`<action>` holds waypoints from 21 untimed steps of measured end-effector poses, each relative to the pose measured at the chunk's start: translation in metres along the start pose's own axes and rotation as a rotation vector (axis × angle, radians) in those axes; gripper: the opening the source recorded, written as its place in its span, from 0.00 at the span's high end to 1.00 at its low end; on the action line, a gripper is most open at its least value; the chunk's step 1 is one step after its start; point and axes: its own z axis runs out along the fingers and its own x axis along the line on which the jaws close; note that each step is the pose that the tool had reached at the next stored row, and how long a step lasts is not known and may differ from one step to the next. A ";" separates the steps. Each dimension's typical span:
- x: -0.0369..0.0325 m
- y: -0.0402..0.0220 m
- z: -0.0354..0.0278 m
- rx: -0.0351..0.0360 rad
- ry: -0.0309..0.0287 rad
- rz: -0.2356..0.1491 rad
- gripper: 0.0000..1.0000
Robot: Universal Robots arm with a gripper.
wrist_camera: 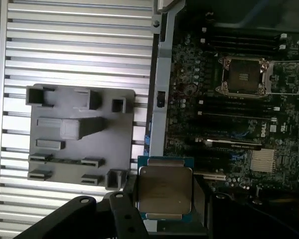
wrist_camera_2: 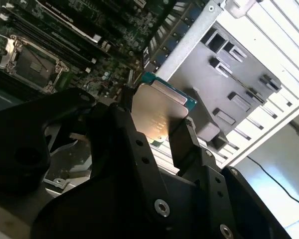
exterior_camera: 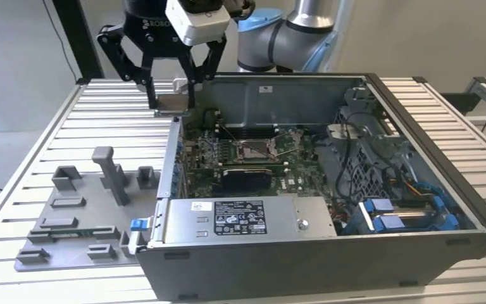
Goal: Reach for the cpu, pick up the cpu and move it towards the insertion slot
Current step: 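Pick up the cpu and move it towards the insertion slot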
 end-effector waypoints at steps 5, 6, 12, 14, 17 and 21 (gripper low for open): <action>-0.0188 -0.0011 -0.0005 -0.0001 0.0007 0.000 1.00; -0.0233 -0.0013 -0.0007 0.0000 0.0009 0.000 1.00; -0.0505 -0.0029 -0.0015 -0.0001 0.0017 0.000 1.00; -0.0594 -0.0034 -0.0017 -0.0002 0.0019 0.000 1.00; -0.0728 -0.0041 -0.0022 -0.0002 0.0022 0.000 1.00; -0.0891 -0.0050 -0.0027 -0.0002 0.0025 0.000 1.00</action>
